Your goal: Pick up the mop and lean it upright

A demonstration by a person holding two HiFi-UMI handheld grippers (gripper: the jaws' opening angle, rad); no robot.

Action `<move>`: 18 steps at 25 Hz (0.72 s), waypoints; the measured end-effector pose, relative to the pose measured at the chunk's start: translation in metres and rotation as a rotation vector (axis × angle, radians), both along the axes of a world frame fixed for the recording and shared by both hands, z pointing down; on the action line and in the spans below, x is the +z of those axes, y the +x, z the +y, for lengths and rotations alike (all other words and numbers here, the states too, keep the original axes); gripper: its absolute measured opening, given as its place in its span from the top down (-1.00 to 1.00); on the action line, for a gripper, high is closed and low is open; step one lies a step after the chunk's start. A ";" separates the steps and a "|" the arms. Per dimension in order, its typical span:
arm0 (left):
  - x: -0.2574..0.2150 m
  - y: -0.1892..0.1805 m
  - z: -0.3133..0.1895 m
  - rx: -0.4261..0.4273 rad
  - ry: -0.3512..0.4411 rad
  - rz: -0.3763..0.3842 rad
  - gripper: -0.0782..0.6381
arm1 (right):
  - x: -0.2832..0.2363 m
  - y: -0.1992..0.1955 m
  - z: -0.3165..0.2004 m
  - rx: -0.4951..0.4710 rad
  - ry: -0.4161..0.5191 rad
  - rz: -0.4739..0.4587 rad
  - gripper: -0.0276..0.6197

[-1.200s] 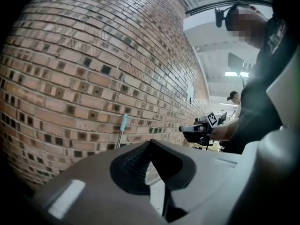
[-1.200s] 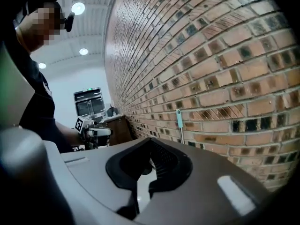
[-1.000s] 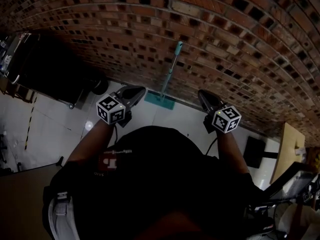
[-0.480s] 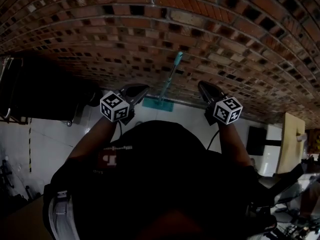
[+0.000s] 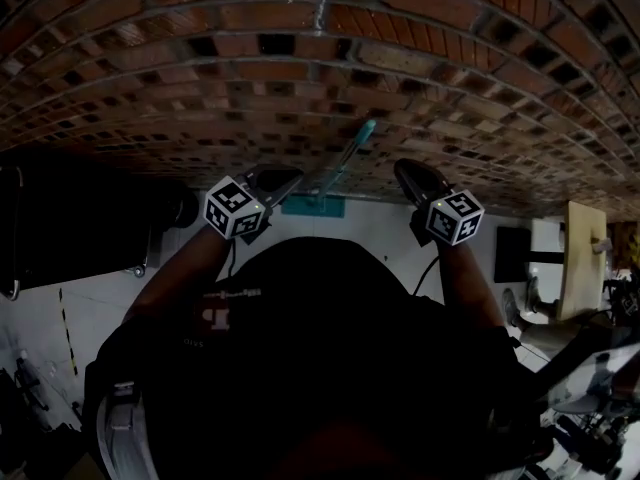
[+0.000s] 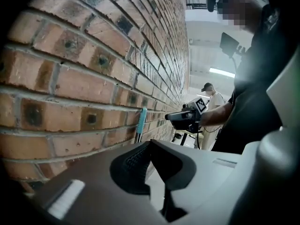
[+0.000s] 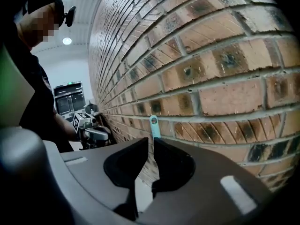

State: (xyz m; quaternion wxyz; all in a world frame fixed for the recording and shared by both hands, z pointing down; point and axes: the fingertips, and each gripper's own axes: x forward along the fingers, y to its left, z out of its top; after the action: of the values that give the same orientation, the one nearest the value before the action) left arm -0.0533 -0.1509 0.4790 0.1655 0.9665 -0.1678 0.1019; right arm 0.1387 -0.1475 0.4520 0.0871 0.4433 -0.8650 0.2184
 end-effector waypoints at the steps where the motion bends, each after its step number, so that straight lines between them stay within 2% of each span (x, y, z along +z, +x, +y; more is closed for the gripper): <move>1: 0.002 0.004 -0.003 -0.008 -0.003 -0.003 0.79 | 0.001 0.000 -0.003 -0.013 -0.003 0.001 0.75; 9: 0.022 0.035 -0.018 -0.096 -0.004 -0.063 0.79 | 0.017 -0.005 -0.031 -0.176 0.012 0.061 0.65; 12: 0.032 0.042 -0.026 -0.123 -0.008 -0.082 0.79 | 0.030 -0.014 -0.038 -0.212 0.002 0.056 0.61; 15: 0.039 0.050 -0.028 -0.108 -0.005 -0.098 0.78 | 0.040 -0.024 -0.043 -0.236 0.001 0.091 0.58; 18: 0.045 0.059 -0.029 -0.079 0.015 -0.124 0.71 | 0.047 -0.031 -0.051 -0.221 0.001 0.106 0.55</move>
State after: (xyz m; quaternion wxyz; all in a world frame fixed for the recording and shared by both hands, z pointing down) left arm 0.0058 -0.1798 0.5237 0.1516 0.9521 -0.2166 0.1535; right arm 0.1074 -0.1986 0.4991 0.1559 0.3563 -0.9028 0.1834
